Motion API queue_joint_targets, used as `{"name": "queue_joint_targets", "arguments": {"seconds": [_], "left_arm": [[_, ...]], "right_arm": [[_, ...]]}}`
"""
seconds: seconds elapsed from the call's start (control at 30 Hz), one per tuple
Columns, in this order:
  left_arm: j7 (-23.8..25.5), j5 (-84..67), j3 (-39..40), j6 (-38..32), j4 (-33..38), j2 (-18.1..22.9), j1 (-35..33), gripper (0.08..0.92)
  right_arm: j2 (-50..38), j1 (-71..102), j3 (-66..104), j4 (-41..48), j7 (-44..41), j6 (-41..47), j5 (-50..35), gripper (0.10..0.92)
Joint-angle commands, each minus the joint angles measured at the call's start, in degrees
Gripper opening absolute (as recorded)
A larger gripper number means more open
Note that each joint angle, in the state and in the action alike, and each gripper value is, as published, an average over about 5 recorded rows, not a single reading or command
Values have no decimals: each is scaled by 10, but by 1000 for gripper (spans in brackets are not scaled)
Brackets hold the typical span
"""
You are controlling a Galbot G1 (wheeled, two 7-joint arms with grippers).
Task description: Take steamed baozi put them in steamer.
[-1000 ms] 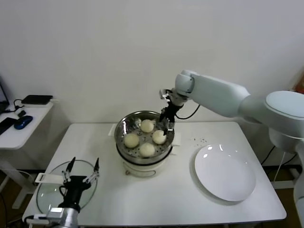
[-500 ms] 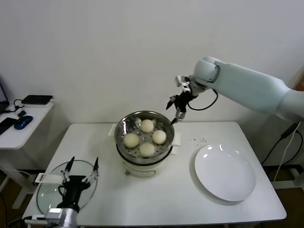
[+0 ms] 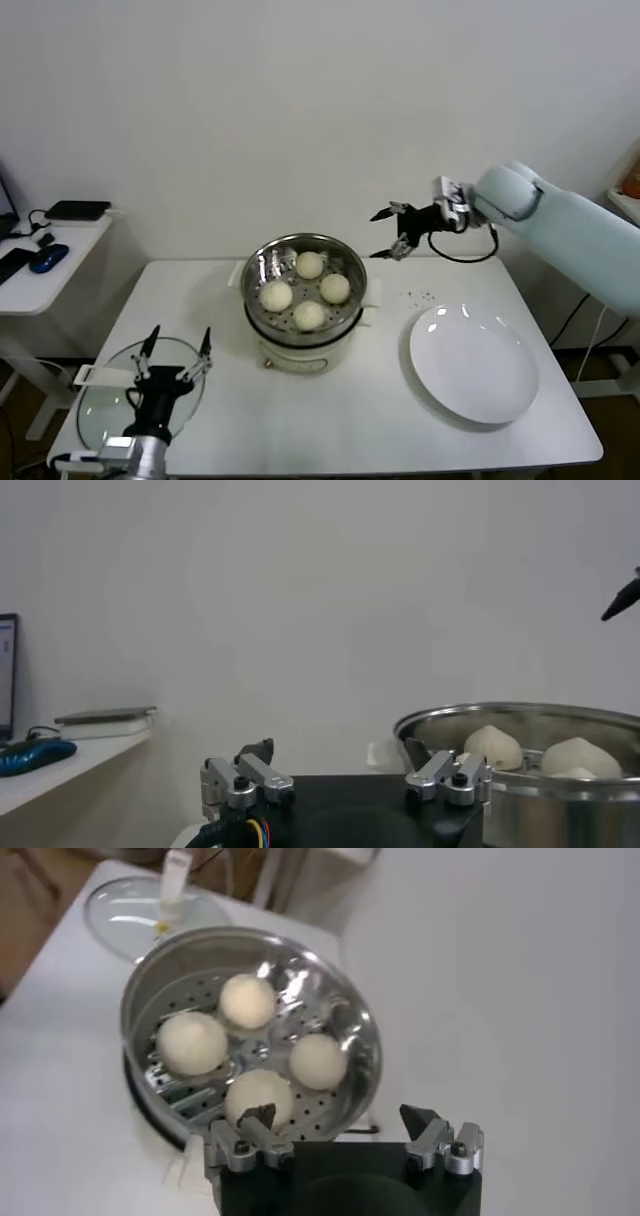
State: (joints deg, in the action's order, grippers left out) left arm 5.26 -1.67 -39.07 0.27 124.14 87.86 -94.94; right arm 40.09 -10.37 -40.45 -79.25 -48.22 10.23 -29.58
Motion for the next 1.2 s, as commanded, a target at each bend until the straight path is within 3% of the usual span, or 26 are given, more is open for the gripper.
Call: {"name": "queue_joint_targets", "arguments": {"seconds": [0.03,0.57,0.93,1.2], "left_arm": [[0,9,2,1,0,4,-2,823],[-2,5,-10,-7,-3,4,-10,823],[-8,11,-8,-8,-2,6,-5,823],[-12,34,-14,-9,-15,0,5,823]], "right_arm": [[-62,380,390,-112,183,-47,38,823],[177,761,721,-186,270,-174,85,823],[308,856,746,-205,323,-231,85,823],[342,910,740,-218,340,-241,79,823]]}}
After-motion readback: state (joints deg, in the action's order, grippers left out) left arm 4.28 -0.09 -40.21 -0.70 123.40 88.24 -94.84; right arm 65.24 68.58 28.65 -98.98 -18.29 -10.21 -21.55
